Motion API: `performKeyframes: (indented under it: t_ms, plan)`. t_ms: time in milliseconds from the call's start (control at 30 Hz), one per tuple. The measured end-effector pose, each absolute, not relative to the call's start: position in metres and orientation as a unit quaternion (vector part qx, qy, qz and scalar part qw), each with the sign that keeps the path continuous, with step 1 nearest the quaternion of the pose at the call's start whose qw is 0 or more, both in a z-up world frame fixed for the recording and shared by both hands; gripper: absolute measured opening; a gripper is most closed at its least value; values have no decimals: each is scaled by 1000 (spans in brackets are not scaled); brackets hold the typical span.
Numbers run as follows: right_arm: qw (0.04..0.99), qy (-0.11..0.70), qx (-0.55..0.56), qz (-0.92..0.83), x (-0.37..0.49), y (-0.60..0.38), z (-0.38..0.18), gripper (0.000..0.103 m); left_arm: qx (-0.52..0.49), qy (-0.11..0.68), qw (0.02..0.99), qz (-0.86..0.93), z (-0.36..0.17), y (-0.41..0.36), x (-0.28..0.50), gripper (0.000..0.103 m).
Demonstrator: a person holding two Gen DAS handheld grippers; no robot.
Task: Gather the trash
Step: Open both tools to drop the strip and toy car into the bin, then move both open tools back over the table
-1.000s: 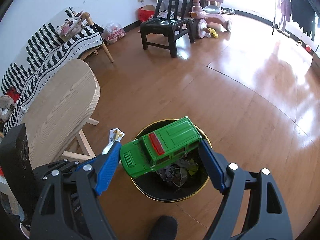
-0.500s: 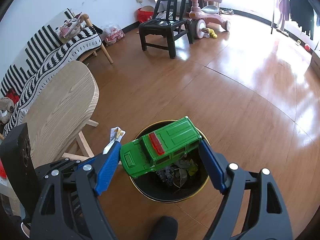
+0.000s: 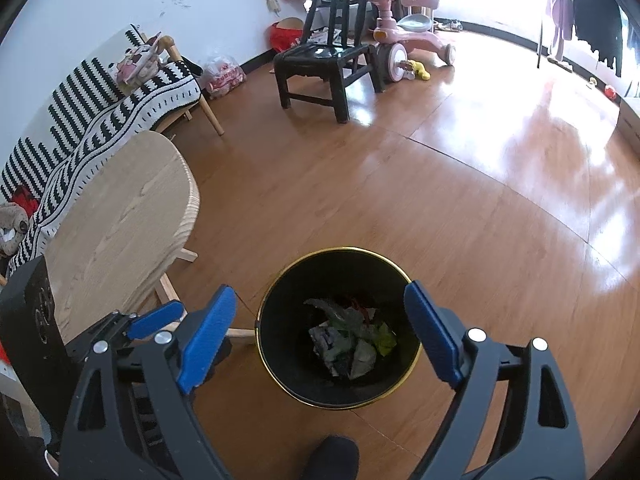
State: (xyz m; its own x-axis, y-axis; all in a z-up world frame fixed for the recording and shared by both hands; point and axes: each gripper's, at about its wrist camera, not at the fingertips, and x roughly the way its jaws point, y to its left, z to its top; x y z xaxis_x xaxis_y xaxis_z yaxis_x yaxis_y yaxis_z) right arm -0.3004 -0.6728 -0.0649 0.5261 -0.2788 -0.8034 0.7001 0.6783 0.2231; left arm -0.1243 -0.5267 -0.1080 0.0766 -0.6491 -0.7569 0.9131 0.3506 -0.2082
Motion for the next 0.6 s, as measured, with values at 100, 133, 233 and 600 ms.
performKeyframes:
  t_ms: [100, 133, 233, 600]
  plan:
    - [838, 381, 260, -290, -292, -664, -56, 92, 159, 398, 724, -540, -97, -512, -116, 86]
    - [842, 379, 255, -288, -287, -658, -51, 95, 158, 393, 733, -532, -90, -503, -112, 91]
    - [852, 379, 235, -276, -266, -640, -40, 96, 155, 383, 755, -509, -75, -474, -96, 95]
    - [889, 384, 174, -178, -153, -536, -13, 96, 129, 368, 826, -407, -36, -321, -13, 96]
